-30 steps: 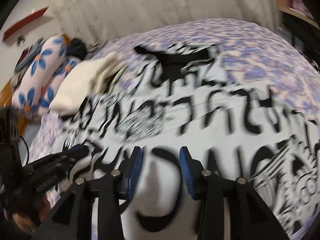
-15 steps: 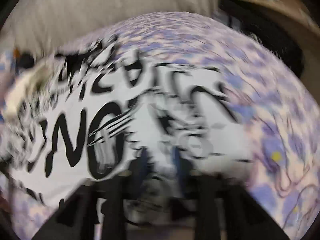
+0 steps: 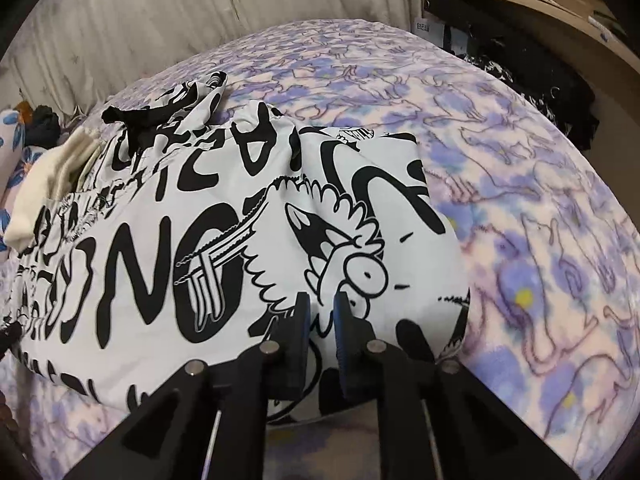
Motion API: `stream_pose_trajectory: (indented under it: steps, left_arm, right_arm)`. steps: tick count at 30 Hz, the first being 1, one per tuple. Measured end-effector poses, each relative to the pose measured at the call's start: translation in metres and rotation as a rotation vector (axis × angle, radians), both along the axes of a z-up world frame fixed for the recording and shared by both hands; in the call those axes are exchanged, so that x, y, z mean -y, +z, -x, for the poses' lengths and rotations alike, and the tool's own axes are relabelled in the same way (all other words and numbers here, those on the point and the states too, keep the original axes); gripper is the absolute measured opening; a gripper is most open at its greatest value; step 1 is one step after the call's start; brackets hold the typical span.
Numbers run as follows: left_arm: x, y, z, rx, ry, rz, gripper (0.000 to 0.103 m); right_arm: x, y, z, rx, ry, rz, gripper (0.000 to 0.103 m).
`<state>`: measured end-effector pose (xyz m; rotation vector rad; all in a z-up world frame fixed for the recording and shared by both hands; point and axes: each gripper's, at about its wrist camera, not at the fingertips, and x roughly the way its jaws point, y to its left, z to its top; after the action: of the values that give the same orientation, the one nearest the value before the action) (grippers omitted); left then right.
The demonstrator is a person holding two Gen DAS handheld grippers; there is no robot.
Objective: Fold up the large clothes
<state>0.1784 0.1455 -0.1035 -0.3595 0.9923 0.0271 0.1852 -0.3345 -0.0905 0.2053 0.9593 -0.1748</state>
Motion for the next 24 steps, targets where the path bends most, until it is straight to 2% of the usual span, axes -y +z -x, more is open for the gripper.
stream_pose_trajectory:
  steps: [4,6,10,15,20,24]
  left_arm:
    - [-0.001,0.01,0.01,0.012,-0.006,0.02,0.046]
    - [0.003,0.015,0.016,0.024,-0.018,0.004,0.053]
    - [0.009,0.021,0.022,0.039,-0.035,-0.077,0.054]
    - [0.009,0.03,0.026,0.033,-0.043,-0.103,0.054]
    - [0.013,0.054,0.02,0.049,-0.091,-0.141,0.055]
    - [0.017,0.079,0.008,0.083,-0.122,-0.179,0.061]
  right_arm:
    - [-0.003,0.009,0.008,0.007,0.003,-0.037,0.017]
    - [-0.005,0.012,0.011,0.009,0.006,-0.046,0.02]
    - [-0.013,0.017,0.017,0.008,0.024,-0.072,0.021]
    - [-0.027,0.027,0.018,0.003,0.066,-0.097,0.021]
    - [-0.041,0.046,0.009,0.008,0.109,-0.111,0.021]
    - [-0.051,0.064,-0.003,0.028,0.14,-0.117,0.021]
